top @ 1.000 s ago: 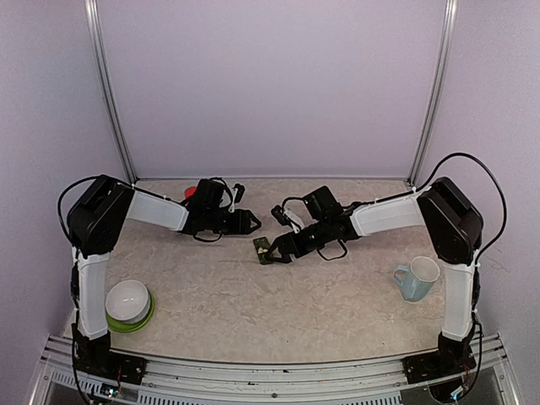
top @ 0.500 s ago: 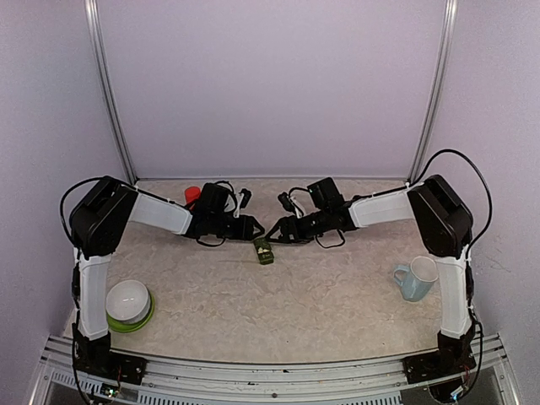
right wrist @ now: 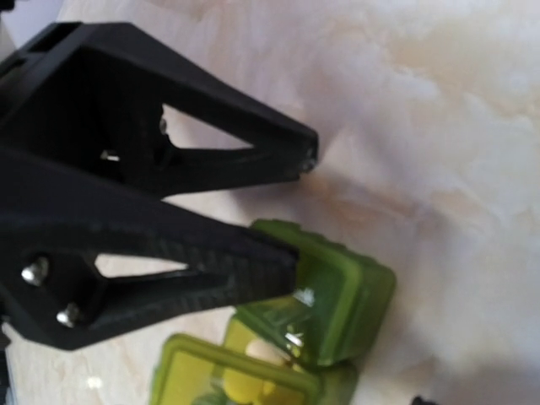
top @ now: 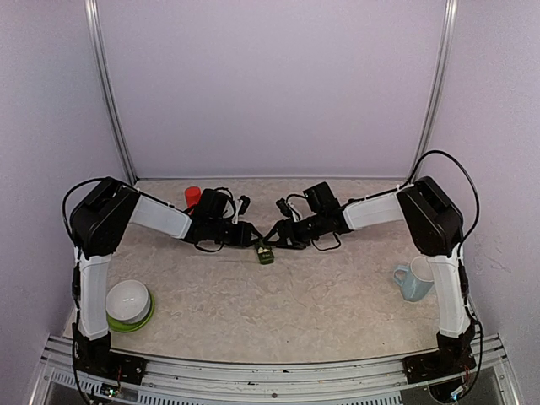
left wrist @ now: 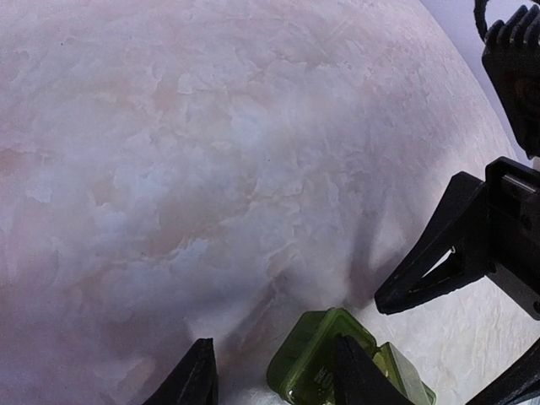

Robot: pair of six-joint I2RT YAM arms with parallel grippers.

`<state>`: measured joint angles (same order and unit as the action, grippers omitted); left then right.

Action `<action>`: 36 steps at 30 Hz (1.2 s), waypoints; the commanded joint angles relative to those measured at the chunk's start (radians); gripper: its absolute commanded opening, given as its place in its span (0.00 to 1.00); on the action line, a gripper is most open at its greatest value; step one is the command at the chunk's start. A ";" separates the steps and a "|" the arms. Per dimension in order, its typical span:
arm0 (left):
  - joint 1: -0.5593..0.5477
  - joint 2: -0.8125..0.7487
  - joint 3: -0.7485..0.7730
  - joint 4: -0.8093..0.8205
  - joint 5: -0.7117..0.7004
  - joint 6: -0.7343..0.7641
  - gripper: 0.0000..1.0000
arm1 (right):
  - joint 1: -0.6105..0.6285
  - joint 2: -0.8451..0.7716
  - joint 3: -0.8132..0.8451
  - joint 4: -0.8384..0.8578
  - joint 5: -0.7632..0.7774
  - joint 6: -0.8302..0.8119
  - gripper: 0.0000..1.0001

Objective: Sort the pills into containers
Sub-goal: Close the lid of the pill container on the pill container.

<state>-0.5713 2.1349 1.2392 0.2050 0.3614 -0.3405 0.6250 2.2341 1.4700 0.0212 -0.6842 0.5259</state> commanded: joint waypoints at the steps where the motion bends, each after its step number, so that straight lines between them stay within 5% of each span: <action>1: -0.004 0.011 -0.027 0.035 0.016 0.003 0.45 | -0.004 0.027 0.021 0.023 -0.027 0.020 0.69; 36: -0.004 -0.021 -0.067 0.061 0.010 -0.001 0.43 | 0.034 0.117 0.107 -0.075 0.037 -0.009 0.43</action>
<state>-0.5713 2.1345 1.1934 0.2905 0.3782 -0.3439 0.6426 2.3150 1.5539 0.0063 -0.6846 0.5472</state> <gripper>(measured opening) 0.435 0.446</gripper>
